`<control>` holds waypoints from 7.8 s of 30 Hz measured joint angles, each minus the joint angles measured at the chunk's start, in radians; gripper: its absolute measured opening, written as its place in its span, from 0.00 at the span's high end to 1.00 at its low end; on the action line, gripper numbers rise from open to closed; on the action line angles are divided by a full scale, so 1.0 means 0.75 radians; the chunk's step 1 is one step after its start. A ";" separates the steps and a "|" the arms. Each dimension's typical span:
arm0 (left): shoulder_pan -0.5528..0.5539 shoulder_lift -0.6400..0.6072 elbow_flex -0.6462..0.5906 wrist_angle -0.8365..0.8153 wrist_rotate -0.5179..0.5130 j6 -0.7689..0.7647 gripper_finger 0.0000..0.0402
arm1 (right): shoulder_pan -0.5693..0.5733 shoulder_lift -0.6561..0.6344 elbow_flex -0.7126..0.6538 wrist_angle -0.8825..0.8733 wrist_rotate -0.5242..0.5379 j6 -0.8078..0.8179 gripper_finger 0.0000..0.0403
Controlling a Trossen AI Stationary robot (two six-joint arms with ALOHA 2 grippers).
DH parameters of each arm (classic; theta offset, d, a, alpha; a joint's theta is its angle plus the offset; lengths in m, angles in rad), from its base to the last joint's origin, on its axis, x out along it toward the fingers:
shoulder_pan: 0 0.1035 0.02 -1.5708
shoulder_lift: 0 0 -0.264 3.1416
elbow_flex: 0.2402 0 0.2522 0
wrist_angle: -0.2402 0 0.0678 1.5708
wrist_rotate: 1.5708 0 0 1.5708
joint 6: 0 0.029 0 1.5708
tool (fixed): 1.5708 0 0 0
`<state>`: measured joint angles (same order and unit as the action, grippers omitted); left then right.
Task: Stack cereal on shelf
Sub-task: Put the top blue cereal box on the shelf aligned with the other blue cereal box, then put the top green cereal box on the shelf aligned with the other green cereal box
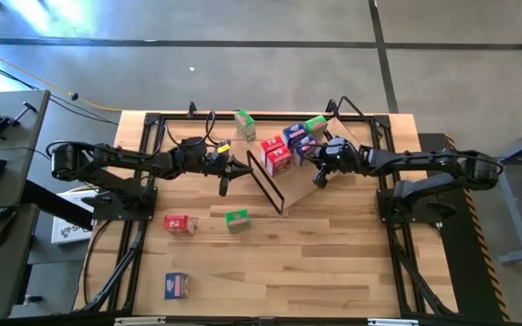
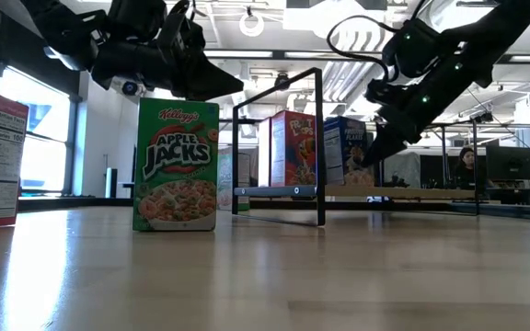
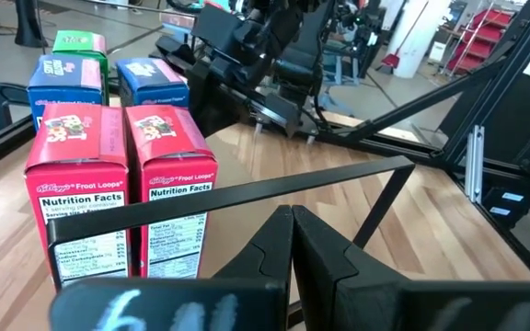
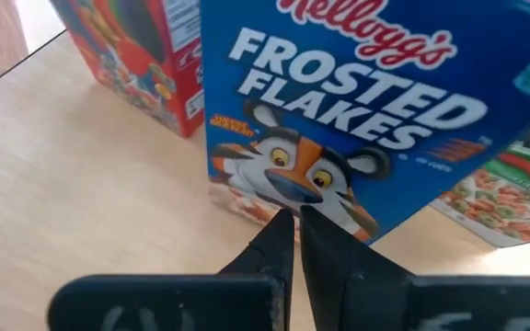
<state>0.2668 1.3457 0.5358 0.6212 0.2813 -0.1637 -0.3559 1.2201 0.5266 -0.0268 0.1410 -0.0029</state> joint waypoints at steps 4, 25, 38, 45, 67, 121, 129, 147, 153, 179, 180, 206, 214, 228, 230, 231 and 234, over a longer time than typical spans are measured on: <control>0.000 0.000 0.000 0.004 0.002 -0.012 1.00 | -0.006 0.000 0.000 0.035 -0.015 0.001 0.97; 0.000 0.000 0.000 0.001 0.004 -0.012 1.00 | 0.025 0.160 -0.001 0.078 -0.027 0.031 0.97; 0.000 0.000 0.000 -0.008 0.004 -0.012 1.00 | 0.025 0.293 0.000 0.244 -0.012 0.025 0.97; 0.000 -0.001 -0.001 -0.038 0.004 -0.023 1.00 | 0.025 0.229 0.002 0.158 -0.014 -0.062 0.97; 0.001 -0.001 -0.001 -0.041 -0.004 -0.035 1.00 | -0.008 0.091 0.036 0.044 0.119 0.004 0.97; 0.632 0.642 1.311 -1.722 -0.136 1.242 0.39 | 0.189 -0.397 0.037 -0.243 0.067 0.064 0.55; 0.578 0.697 1.311 -1.698 -0.160 1.375 0.39 | 0.189 -0.397 0.037 -0.267 0.062 0.044 0.55; 0.587 0.724 1.311 -1.631 -0.264 1.124 0.44 | 0.189 -0.397 0.037 -0.268 0.066 0.038 0.55; 0.637 0.693 1.340 -1.637 -0.256 0.906 0.50 | 0.189 -0.397 0.037 -0.268 0.077 0.063 0.55; 0.923 0.785 1.340 -1.647 0.095 0.685 0.99 | 0.189 -0.396 0.038 -0.248 0.056 0.099 0.55; 0.920 0.785 1.342 -1.658 0.114 0.685 0.99 | 0.189 -0.396 0.038 -0.248 0.055 0.099 0.55; 0.794 0.609 1.343 -2.058 0.267 0.866 0.99 | 0.189 -0.396 0.038 -0.249 0.011 0.102 0.55; 0.741 0.583 1.343 -1.921 0.035 0.984 0.91 | 0.189 -0.396 0.038 -0.252 -0.005 0.091 0.55; 0.644 0.595 1.342 -1.809 -0.144 1.068 0.42 | 0.190 -0.396 0.038 -0.274 -0.030 0.052 0.55; 0.643 0.610 1.342 -1.798 -0.153 1.084 0.39 | 0.190 -0.396 0.038 -0.275 -0.031 0.048 0.55; 0.643 0.622 1.342 -1.805 -0.165 1.097 0.39 | 0.190 -0.396 0.038 -0.279 -0.031 0.048 0.55; 0.644 0.663 1.342 -1.802 -0.194 1.129 0.38 | 0.190 -0.396 0.038 -0.282 -0.035 0.048 0.55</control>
<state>0.7498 1.8432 1.5425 -0.7306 0.1355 0.6834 -0.2131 0.9230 0.5549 -0.2382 0.1149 0.0330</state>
